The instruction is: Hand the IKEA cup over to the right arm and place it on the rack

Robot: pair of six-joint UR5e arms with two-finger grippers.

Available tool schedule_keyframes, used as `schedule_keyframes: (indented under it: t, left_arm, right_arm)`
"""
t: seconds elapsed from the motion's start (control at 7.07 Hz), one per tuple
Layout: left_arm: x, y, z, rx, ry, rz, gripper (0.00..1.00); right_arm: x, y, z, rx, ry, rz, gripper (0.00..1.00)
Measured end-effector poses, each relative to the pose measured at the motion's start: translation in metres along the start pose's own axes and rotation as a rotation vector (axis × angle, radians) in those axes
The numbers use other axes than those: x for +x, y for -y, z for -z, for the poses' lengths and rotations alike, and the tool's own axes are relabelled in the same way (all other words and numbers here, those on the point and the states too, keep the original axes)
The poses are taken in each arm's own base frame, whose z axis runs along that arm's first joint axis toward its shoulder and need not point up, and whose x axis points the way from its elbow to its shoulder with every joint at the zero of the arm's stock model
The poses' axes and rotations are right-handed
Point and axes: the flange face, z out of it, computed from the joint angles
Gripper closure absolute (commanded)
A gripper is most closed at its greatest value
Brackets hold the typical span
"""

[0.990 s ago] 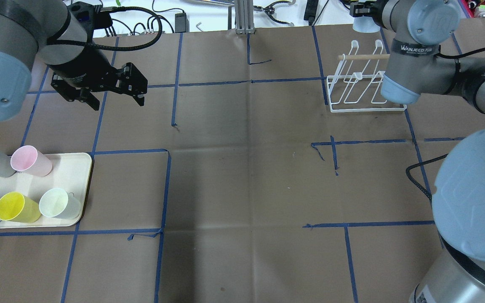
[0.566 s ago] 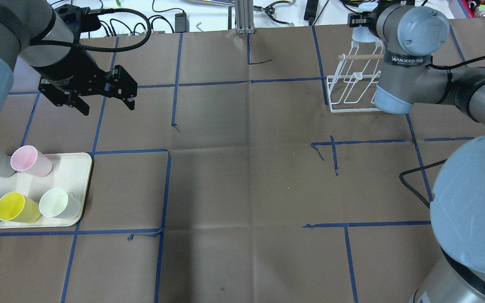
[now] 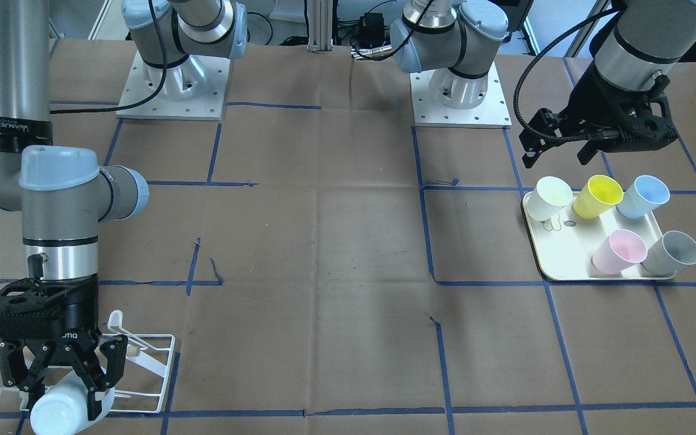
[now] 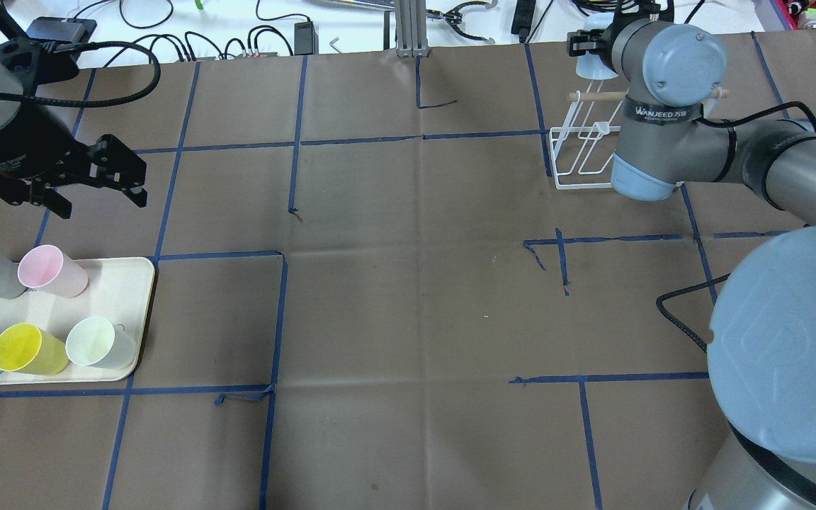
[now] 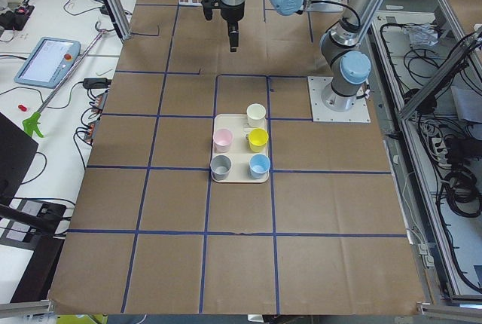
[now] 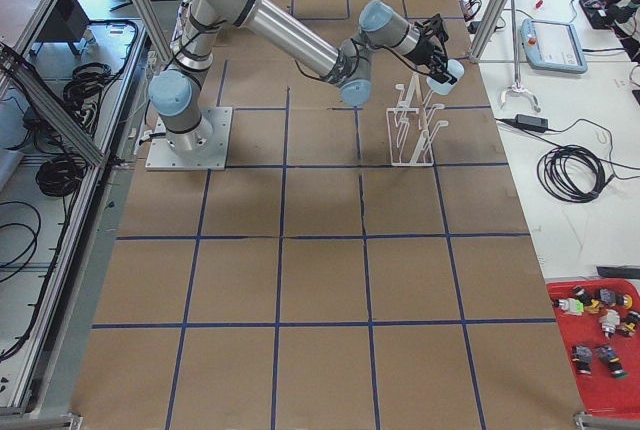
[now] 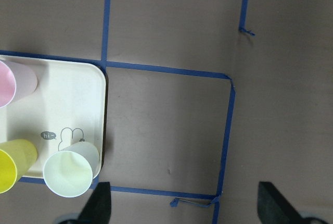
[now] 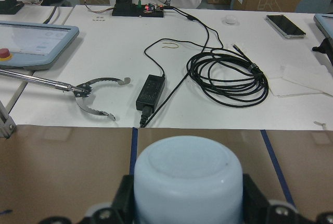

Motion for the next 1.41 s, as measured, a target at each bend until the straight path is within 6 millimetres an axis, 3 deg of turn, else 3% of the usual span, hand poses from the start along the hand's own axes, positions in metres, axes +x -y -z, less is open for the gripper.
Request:
schedule_keyframes:
  t: [0.14,0.28,0.57,0.85,1.13,1.41]
  left_arm:
    - [-0.026,-0.014,-0.01,-0.012,-0.005,-0.015,0.0]
    - [-0.05,-0.032,-0.023,-0.028,-0.014,-0.027,0.0]
    - [-0.086,-0.055,-0.05,-0.064,-0.038,-0.069,0.01]
    - [-0.11,-0.067,-0.07,-0.092,-0.062,-0.094,0.01]
    - [-0.117,-0.07,-0.091,-0.094,-0.067,-0.092,0.01]
    - [-0.115,-0.076,-0.134,-0.051,-0.04,-0.092,0.01]
  right_arm:
    - [0.0,-0.003,-0.003,-0.006,0.001,0.0,0.19]
    - [-0.001,-0.007,-0.005,-0.014,0.001,-0.002,0.0]
    - [0.0,-0.01,-0.008,-0.029,0.003,-0.013,0.0]
    - [0.0,-0.001,0.0,-0.019,0.007,-0.017,0.0]
    - [-0.002,0.03,0.036,0.001,0.018,-0.033,0.01]
    - [-0.02,0.071,0.102,0.071,0.046,-0.12,0.0]
